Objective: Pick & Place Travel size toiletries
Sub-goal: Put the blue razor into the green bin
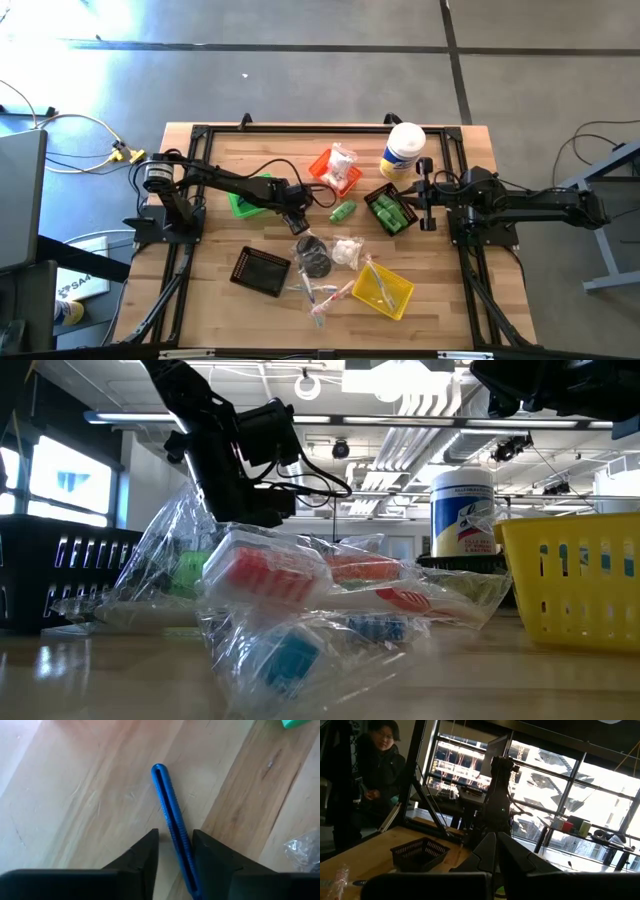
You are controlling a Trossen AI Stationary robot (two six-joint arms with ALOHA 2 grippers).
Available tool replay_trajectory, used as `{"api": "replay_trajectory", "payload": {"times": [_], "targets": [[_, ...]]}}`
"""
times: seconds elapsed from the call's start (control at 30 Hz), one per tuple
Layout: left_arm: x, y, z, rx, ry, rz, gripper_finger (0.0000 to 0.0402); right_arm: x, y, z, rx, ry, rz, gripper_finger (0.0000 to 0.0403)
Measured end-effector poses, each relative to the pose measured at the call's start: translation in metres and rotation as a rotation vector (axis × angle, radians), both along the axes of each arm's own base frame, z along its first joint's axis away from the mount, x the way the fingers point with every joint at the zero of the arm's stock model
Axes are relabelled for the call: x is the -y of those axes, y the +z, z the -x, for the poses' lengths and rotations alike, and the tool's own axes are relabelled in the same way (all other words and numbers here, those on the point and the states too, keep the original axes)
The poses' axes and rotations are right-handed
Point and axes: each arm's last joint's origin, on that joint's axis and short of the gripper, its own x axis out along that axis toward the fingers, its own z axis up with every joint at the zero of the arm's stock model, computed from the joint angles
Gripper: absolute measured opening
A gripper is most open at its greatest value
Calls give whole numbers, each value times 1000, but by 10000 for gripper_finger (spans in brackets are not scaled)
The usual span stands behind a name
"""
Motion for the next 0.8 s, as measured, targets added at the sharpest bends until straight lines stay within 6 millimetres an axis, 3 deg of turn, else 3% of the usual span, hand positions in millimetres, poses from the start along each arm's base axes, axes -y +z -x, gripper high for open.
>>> {"api": "replay_trajectory", "payload": {"times": [0.33, 0.8], "targets": [[0, 1, -2, 19, -9, 7, 29, 0, 0, 0, -2, 0, 0, 9], [0, 10, -1, 45, -79, -33, 26, 0, 0, 0, -3, 3, -13, 9]]}}
